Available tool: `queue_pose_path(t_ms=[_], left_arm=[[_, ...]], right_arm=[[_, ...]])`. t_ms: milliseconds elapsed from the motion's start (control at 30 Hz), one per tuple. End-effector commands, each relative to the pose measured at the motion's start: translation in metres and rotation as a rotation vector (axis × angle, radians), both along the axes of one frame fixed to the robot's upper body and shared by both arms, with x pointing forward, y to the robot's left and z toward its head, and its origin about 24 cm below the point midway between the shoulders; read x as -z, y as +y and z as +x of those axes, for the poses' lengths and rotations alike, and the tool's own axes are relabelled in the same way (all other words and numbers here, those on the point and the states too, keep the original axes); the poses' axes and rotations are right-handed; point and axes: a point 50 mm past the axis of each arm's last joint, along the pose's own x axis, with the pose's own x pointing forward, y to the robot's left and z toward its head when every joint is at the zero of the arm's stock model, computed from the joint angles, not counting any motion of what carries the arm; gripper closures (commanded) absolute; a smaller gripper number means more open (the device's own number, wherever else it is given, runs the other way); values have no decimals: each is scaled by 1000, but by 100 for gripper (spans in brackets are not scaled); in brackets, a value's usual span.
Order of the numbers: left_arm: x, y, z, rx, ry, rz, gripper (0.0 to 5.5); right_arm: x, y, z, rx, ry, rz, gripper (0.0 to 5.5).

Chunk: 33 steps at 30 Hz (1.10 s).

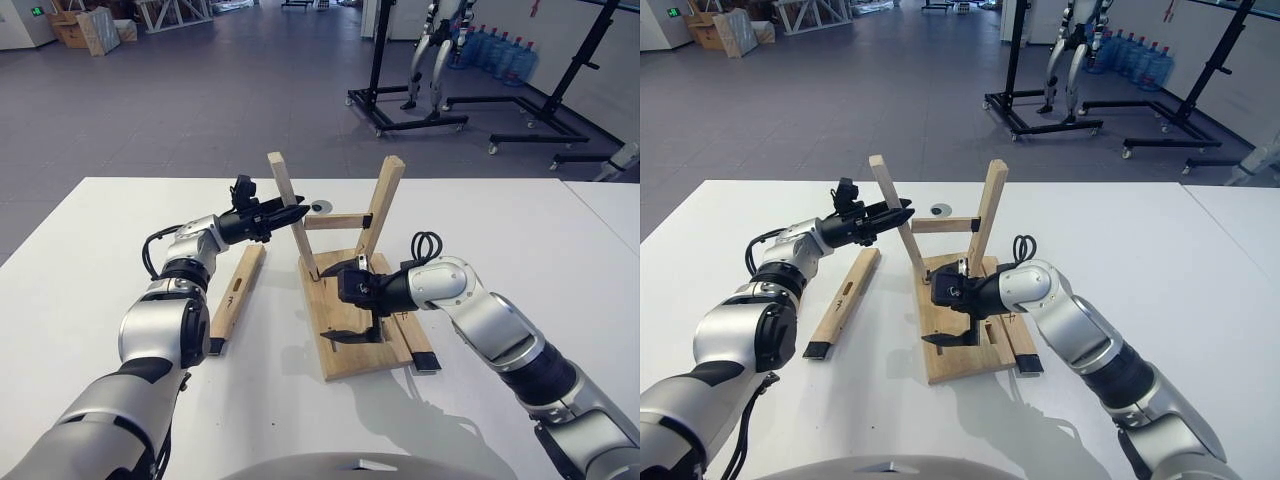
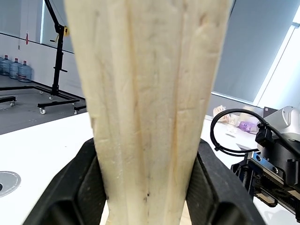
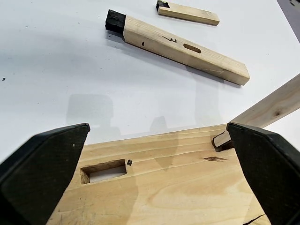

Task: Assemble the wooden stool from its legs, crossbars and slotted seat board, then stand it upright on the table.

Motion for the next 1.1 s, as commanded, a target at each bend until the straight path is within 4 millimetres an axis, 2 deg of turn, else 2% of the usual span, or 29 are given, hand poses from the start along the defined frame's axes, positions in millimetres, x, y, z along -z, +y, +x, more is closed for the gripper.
queue_pose_path(t_ms=[33, 400, 600, 733, 900, 1100], left_arm=[[-3, 0, 2, -23, -9, -6, 348], [-2, 7, 0, -43, 11, -119, 348], [9, 5, -5, -29, 41, -117, 348], [18, 6, -8, -36, 42, -67, 348], [19, 7, -9, -44, 22, -50, 348], [17, 6, -9, -40, 5, -56, 348]], right_arm=[[2, 2, -2, -3, 10, 0, 10], [11, -12, 17, 38, -142, -203, 10], [17, -10, 14, 19, -120, -206, 10], [29, -3, 7, -18, -109, -230, 10], [55, -14, -2, -76, -142, -377, 10], [61, -26, -9, -145, -137, -442, 10]])
